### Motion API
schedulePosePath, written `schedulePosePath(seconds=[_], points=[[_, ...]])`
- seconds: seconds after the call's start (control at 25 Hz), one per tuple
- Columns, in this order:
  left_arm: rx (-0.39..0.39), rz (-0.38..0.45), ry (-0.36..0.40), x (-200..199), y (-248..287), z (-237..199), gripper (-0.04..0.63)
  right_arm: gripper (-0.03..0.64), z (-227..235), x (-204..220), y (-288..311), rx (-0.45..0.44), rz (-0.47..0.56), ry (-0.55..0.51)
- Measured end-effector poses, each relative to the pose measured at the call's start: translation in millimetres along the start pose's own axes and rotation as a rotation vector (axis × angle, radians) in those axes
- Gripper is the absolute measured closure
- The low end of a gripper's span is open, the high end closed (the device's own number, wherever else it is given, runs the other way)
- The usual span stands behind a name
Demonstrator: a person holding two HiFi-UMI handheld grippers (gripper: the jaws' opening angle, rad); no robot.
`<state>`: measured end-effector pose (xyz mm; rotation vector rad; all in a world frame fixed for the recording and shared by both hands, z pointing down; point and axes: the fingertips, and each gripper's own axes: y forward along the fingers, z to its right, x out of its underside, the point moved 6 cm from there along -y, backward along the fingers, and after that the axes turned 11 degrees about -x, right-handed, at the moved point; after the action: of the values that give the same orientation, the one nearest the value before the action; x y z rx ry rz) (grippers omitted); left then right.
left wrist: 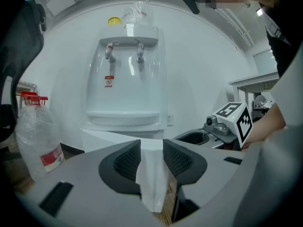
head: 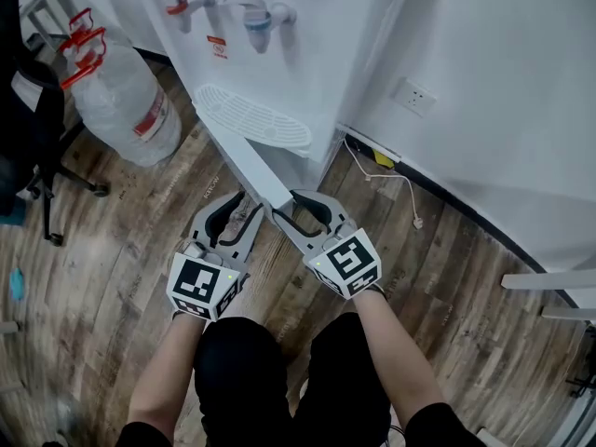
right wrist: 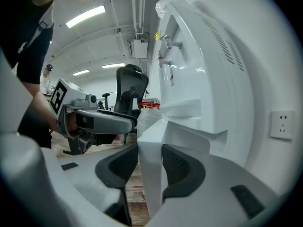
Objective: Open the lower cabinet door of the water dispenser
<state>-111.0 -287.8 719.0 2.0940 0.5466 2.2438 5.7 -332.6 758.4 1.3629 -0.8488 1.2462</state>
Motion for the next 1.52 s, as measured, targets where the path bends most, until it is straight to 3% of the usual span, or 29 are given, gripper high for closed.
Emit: schedulePosePath(seconds=[0.4, 1.04, 1.4, 1.52], points=[[-0.032, -0.015, -0.007, 10.5, -23.1, -5.7, 0.364, 0.442, -32.9, -1.0, 23.9, -0.114, -0.007, -0.03], [-0.13, -0.043, 0.096, 16.9, -40.8, -24.9, 0.321, 0.446, -67.3, -3.1, 58.3, -0.222, -0.027, -0.06], [-0.171, -0.061, 0.107, 22.1, -50.3, -39.1, 0.319, 0.469, -76.8, -4.0, 75.3, -0.268, -0.024, -0.065], [-0.181, -0.065, 0.078, 25.0, -55.8, -46.7, 0.321, 0.471, -81.5, -5.1, 81.6, -0.285, -0.022, -0.065]])
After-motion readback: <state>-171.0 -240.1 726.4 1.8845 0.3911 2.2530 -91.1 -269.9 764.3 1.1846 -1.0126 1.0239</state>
